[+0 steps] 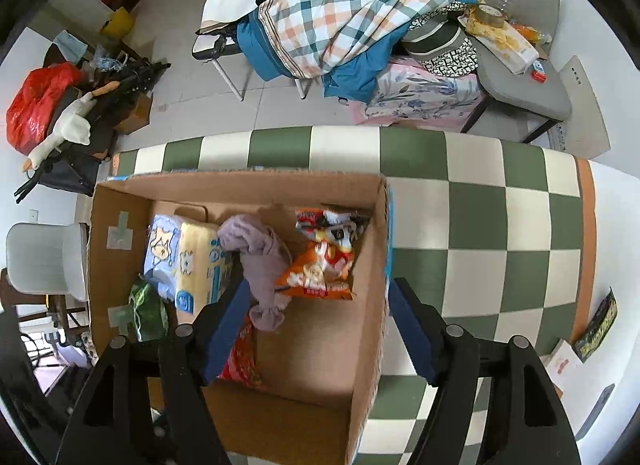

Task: Organize soft objects
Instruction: 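Lower both snack packs into the box and open both tools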

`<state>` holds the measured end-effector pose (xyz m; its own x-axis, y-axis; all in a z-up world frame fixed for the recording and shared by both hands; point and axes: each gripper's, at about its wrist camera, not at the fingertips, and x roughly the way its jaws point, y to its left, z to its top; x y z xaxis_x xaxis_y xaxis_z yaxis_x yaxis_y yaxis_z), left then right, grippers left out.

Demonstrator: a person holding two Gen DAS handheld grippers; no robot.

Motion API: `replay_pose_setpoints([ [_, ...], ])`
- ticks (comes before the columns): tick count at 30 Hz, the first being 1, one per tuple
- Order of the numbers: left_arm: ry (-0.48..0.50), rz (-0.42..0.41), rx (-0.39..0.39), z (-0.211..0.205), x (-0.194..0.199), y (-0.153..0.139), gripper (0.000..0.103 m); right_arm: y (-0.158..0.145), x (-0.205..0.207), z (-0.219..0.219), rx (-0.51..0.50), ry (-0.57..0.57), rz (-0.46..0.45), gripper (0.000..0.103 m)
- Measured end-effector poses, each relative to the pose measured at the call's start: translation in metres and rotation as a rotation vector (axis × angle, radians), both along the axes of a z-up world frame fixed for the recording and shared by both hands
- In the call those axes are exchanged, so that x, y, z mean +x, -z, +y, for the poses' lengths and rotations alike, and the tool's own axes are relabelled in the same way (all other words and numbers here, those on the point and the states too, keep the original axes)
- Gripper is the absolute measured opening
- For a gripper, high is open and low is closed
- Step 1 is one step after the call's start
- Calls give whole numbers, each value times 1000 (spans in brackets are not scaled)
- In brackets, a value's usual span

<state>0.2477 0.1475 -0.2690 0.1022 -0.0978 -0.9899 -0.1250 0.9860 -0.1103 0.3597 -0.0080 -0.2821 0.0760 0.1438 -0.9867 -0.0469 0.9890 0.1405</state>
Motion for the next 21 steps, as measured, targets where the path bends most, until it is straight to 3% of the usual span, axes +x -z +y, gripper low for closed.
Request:
replay_pose_setpoints([
  [3,-17,-28,27,5,-6,-6,103,-5,-14,-3,-5,-4,-3,96],
  [6,-21,-59,58,6,-12,-14,103,-9,-32,-8,1,2,-4,103],
  [11,-37,-99,76,8,-22,-27,103,-20,-65,-16,-46,-13,-47,103],
  [21,-13,-202,131,-3,-55,-69,103,-48,-138,-28,-40,-30,-106,103],
])
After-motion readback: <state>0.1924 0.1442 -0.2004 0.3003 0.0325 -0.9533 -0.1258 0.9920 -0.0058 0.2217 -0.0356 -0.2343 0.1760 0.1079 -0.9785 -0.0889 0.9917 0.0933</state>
